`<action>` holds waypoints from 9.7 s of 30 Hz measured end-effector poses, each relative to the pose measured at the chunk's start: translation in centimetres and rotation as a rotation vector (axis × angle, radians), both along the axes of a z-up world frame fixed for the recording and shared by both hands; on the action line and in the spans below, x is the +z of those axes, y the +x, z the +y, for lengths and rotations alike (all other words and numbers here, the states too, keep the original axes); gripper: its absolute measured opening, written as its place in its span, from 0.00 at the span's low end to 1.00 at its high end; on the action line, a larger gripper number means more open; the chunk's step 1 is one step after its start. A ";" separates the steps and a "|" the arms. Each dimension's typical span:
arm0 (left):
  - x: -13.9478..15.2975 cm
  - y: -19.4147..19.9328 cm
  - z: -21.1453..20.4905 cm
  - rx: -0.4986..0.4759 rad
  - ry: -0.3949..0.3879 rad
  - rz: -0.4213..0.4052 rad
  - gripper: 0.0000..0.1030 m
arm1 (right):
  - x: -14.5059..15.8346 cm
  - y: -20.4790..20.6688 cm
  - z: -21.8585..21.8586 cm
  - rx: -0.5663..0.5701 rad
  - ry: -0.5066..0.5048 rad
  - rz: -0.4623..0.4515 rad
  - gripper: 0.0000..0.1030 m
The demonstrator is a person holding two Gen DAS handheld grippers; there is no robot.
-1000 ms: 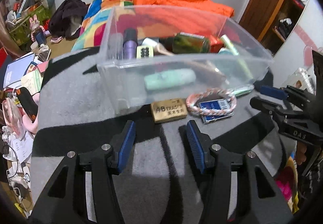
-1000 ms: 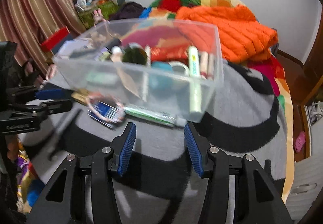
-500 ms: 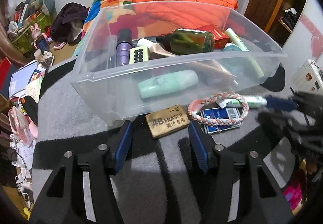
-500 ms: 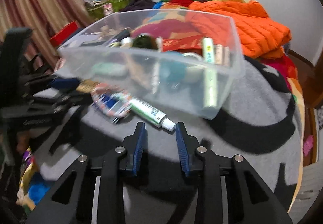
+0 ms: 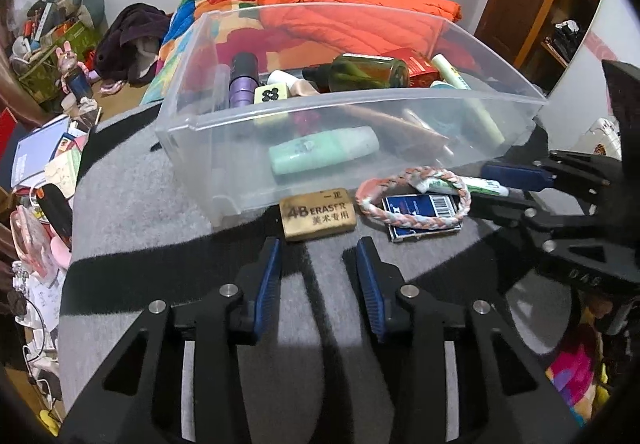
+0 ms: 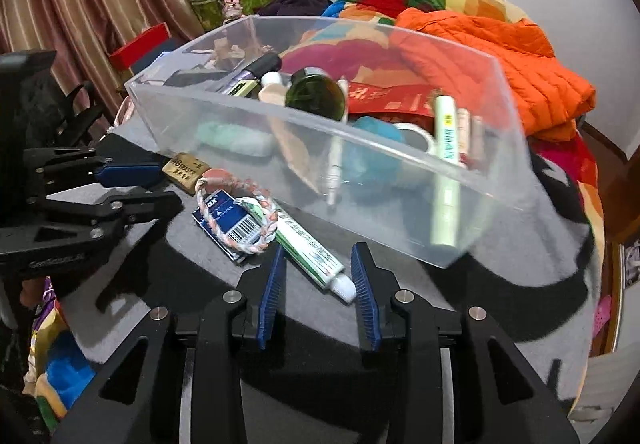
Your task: Organize objects
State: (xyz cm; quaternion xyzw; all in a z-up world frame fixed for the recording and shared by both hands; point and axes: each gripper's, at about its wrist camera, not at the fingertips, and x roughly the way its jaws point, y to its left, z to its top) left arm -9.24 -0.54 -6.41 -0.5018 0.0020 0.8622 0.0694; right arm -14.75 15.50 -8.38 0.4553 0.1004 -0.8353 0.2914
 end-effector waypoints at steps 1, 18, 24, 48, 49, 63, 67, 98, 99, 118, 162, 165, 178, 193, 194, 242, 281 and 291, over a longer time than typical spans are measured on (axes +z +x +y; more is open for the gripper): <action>0.0 -0.1 0.0 0.004 0.000 -0.001 0.40 | -0.1 0.2 -0.2 0.011 0.004 0.003 0.31; 0.0 0.3 0.7 0.038 -0.035 0.047 0.39 | 0.9 4.0 2.8 -0.065 -0.086 0.000 0.13; 2.2 1.8 0.2 0.047 0.012 0.098 0.39 | 3.0 4.6 3.7 -0.118 -0.149 0.032 0.13; 9.6 -1.3 -0.3 0.060 0.067 0.280 0.39 | 11.0 1.8 3.1 -0.167 -0.236 0.248 0.13; 9.4 -1.7 -0.4 0.061 0.071 0.274 0.39 | 11.0 1.6 3.0 -0.165 -0.233 0.250 0.13; 5.3 -6.1 -1.3 0.079 0.074 0.172 0.39 | 7.1 -3.5 1.5 -0.195 -0.188 0.153 0.13; 4.5 -6.9 -1.4 0.079 0.075 0.142 0.39 | 5.8 -5.0 1.2 -0.207 -0.169 0.116 0.13; 6.7 1.1 -1.0 0.042 0.042 0.205 0.65 | 3.9 1.3 0.2 -0.148 -0.177 0.018 0.33; 6.3 1.5 -1.0 0.043 0.042 0.197 0.66 | 3.3 1.0 0.0 -0.144 -0.170 0.005 0.33; 0.3 0.9 3.3 -0.061 0.064 -0.001 0.70 | 1.2 1.0 0.1 -0.161 -0.117 0.005 0.07; 4.5 2.6 3.0 -0.034 0.084 0.147 0.26 | 0.1 2.2 6.6 -0.340 -0.023 -0.013 0.62; 5.5 2.8 2.2 -0.019 0.087 0.173 0.26 | 0.2 2.3 6.6 -0.346 -0.021 0.012 0.35; 9.5 2.4 -0.1 0.031 0.094 0.287 0.26 | 4.9 3.8 5.6 -0.268 -0.159 0.078 0.09; 10.2 -2.5 -1.2 0.061 0.074 0.297 0.26 | 12.7 -0.2 -0.6 -0.157 -0.183 0.297 0.09; 10.0 -3.0 -1.2 0.061 0.073 0.290 0.26 | 12.5 -0.6 -0.9 -0.157 -0.176 0.295 0.09; 8.3 2.8 -0.4 0.054 0.085 0.343 0.72 | 9.5 3.1 0.9 -0.174 -0.154 0.265 0.77; 7.3 4.3 0.5 0.055 0.096 0.346 0.86 | 7.7 4.6 1.9 -0.206 -0.197 0.204 0.77; 7.3 4.3 0.3 0.068 0.105 0.341 0.89 | 7.6 4.7 1.9 -0.205 -0.197 0.207 0.77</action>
